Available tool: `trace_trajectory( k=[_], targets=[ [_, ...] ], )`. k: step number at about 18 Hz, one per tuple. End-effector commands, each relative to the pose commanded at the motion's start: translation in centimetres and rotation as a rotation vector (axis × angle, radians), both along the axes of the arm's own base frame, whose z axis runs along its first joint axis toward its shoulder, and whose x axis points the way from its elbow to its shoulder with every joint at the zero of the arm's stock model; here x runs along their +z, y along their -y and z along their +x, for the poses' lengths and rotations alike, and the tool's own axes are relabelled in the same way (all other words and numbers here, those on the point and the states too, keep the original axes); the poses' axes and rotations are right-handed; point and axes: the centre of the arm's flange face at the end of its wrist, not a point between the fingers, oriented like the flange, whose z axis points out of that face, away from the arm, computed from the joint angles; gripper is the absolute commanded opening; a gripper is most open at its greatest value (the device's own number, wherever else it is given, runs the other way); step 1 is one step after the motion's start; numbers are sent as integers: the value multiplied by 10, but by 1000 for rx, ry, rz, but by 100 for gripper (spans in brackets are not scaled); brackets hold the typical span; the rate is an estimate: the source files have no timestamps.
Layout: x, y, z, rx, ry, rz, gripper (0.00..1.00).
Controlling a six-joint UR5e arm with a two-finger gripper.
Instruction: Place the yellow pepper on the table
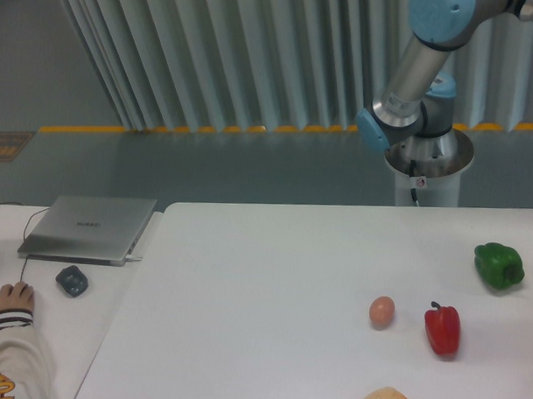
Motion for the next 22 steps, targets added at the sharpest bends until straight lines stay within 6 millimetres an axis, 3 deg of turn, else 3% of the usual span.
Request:
trace_trajectory(
  k=[9,16,19,21,22],
  targets=[
    [-15,-8,-25,-36,-33,4,100],
    [-30,-9,-34,-34,-39,5,100],
    [-35,-9,-32,-49,-28,-1,94],
    [-36,-8,-33,-61,-26,-6,86],
    [-35,-7,-33,-60,-27,-6,77]
  ],
)
